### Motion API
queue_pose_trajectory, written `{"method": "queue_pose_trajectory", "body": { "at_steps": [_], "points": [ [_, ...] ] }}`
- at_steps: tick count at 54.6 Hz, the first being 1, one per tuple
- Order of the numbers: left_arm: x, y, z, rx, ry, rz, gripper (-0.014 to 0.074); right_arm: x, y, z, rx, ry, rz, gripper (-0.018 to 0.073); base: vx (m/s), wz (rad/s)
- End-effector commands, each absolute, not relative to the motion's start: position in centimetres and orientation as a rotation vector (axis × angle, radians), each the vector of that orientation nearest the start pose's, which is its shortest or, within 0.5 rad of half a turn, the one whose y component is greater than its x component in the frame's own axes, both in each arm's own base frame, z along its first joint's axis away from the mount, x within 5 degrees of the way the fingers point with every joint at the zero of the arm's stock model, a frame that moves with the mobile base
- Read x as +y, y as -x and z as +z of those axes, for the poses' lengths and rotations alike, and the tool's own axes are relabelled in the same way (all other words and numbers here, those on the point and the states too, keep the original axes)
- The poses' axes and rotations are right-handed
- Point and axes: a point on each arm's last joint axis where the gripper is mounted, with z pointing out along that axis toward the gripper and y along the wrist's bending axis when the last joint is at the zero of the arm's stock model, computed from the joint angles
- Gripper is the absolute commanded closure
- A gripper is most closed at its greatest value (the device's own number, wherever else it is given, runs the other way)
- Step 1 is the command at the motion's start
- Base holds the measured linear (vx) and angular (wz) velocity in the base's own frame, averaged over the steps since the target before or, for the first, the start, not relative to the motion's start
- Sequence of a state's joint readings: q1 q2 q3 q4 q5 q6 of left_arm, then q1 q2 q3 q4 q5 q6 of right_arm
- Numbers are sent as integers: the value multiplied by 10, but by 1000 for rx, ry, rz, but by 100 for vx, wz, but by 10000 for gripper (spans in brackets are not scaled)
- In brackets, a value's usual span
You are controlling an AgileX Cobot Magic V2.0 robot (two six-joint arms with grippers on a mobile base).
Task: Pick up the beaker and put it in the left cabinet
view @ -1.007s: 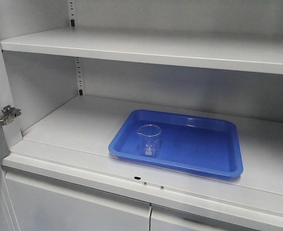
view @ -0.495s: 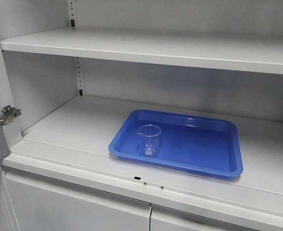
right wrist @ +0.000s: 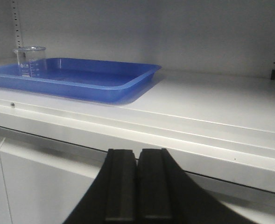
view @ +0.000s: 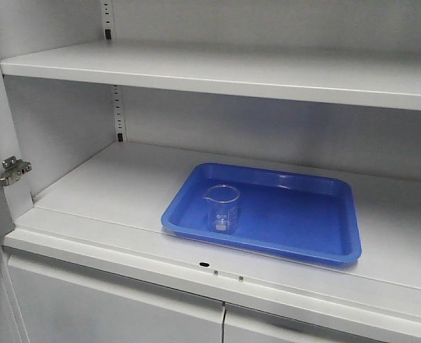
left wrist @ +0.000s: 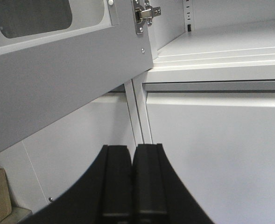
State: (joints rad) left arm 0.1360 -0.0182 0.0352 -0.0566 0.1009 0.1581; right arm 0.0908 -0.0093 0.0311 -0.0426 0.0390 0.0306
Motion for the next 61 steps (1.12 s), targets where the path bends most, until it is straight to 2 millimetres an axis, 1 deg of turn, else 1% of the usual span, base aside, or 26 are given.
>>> {"method": "queue_pose_trajectory", "body": {
  "at_steps": [1, 5, 11, 15, 61],
  "points": [
    [7, -54, 207, 1495, 30, 185, 603, 5, -55, 206, 1455, 81, 50, 564, 0, 0],
    [7, -54, 207, 1495, 30, 185, 603, 4, -55, 206, 1457, 44, 56, 564, 0, 0],
    [7, -54, 207, 1495, 30, 185, 603, 1, -56, 206, 1460, -85, 122, 564, 0, 0],
    [7, -54, 207, 1495, 30, 185, 603, 0, -56, 206, 1458, -122, 140, 564, 0, 0],
    [7, -54, 207, 1495, 30, 185, 603, 0, -56, 206, 1457, -124, 138, 564, 0, 0]
  ]
}}
